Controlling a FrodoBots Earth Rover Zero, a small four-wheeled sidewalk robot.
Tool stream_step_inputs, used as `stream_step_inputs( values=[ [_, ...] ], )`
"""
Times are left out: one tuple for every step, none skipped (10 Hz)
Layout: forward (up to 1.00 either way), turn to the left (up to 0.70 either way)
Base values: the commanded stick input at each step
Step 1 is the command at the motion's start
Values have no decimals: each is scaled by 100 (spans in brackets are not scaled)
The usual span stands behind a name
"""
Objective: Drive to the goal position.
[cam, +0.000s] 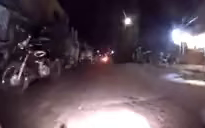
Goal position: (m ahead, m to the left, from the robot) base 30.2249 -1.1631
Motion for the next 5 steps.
stream_step_inputs(
  values=[
    [100,0],
    [100,0],
    [100,0],
    [100,0],
    [100,0]
  ],
)
